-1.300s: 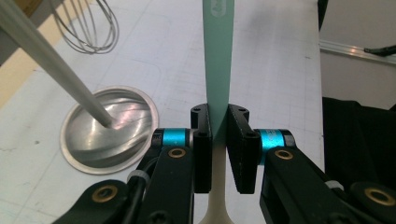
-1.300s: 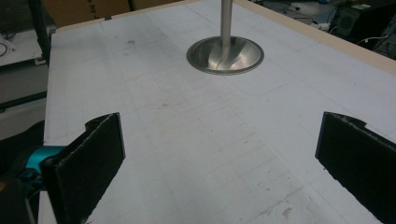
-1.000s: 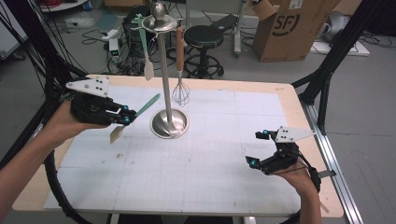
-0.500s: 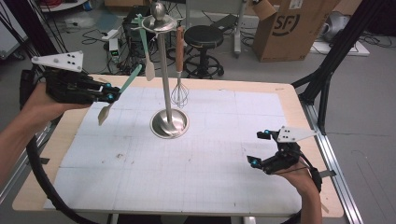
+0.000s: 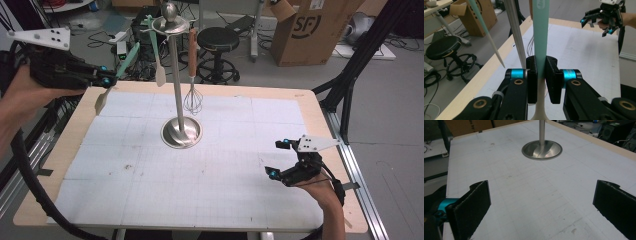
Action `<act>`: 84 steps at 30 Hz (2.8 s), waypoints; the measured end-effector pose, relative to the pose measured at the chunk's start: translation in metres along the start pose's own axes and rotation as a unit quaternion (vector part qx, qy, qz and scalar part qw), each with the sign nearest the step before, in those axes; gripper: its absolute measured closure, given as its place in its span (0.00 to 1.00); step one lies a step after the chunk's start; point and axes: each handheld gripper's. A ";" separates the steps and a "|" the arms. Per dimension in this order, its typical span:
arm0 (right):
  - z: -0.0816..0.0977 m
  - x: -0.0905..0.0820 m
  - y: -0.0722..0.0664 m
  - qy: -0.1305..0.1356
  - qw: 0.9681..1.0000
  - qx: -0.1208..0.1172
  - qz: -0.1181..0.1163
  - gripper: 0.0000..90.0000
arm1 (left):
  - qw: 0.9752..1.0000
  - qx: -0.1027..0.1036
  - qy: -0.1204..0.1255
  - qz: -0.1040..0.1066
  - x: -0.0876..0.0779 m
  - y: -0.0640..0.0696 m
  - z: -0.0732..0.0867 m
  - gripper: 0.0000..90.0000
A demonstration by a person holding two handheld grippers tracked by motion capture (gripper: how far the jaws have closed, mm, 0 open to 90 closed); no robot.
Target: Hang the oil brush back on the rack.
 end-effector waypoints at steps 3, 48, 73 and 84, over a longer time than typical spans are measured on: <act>0.000 0.000 0.000 0.001 1.000 -0.001 -0.001 0.00 | 1.000 -0.003 0.000 -0.004 -0.003 -0.002 -0.004 0.90; 0.003 -0.003 0.001 -0.007 1.000 0.000 0.001 0.00 | 1.000 -0.022 -0.006 -0.017 0.019 -0.033 -0.016 0.90; 0.003 -0.006 0.002 0.001 1.000 0.003 0.001 0.00 | 0.999 -0.035 -0.030 -0.014 0.063 -0.034 -0.022 0.90; 0.004 -0.007 0.002 0.001 1.000 0.003 0.002 0.00 | 0.999 -0.030 -0.031 -0.024 0.073 -0.032 -0.023 0.89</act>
Point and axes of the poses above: each handheld gripper's, and its own axes: x roughly forward along the jaws, z roughly out of its underside, y roughly to its right, and after that the axes turned 13 degrees about -x, right-handed
